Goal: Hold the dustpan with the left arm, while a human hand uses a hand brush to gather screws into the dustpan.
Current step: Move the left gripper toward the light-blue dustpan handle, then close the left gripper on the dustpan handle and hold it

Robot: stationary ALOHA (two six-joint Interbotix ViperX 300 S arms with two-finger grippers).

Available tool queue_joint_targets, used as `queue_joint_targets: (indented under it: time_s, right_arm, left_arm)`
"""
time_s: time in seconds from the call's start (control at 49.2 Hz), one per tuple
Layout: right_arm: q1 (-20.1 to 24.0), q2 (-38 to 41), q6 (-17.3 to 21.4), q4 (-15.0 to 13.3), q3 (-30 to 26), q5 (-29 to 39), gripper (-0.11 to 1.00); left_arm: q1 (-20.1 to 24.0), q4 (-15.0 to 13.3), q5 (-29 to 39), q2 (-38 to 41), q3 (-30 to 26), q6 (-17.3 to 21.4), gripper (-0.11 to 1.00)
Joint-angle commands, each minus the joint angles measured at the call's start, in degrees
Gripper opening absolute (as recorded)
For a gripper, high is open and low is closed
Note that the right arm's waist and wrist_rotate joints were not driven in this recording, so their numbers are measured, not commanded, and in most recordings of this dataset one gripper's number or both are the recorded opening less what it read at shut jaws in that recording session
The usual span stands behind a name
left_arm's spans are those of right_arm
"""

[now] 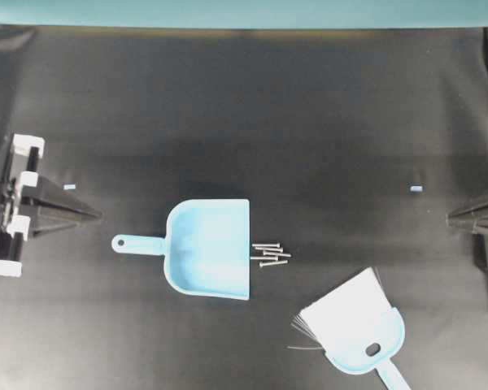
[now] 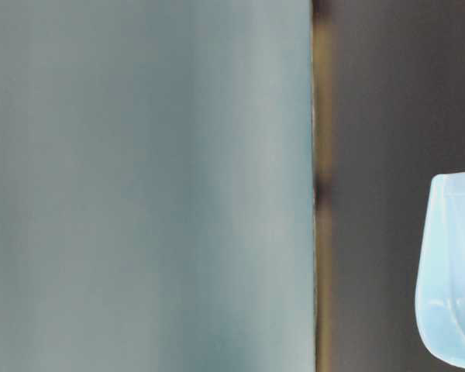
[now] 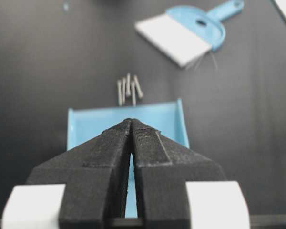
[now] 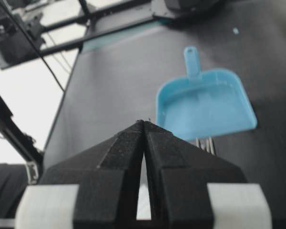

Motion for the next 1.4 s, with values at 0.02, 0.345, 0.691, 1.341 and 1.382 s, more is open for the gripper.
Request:
queue_joint_targets:
  time_s: [0.02, 0.345, 0.691, 1.341, 1.382]
  right_arm:
    - [0.0, -1.14, 0.0, 0.18, 2.46, -0.44, 0.0]
    - [0.0, -4.04, 0.0, 0.44, 5.98, 1.05, 0.0]
    - [0.0, -4.22, -0.09, 0.53, 6.15, 3.34, 0.0]
    - [0.0, -4.48, 0.0, 0.35, 8.88, 4.66, 0.0]
    - [0.0, -4.48, 0.0, 0.26, 9.05, 4.48, 0.0]
  left_arm:
    - [-0.18, 0.18, 1.76, 2.55, -0.88, -0.09, 0.0]
    - [-0.26, 0.18, 2.64, 14.59, -0.97, -0.18, 0.41]
    - [1.05, 0.18, -10.11, 30.76, -1.58, -2.55, 0.86]
    - [2.02, 0.18, -0.79, 45.26, -11.69, -3.25, 0.87]
    - [2.2, 0.18, -0.97, 45.97, -11.78, -3.25, 0.87]
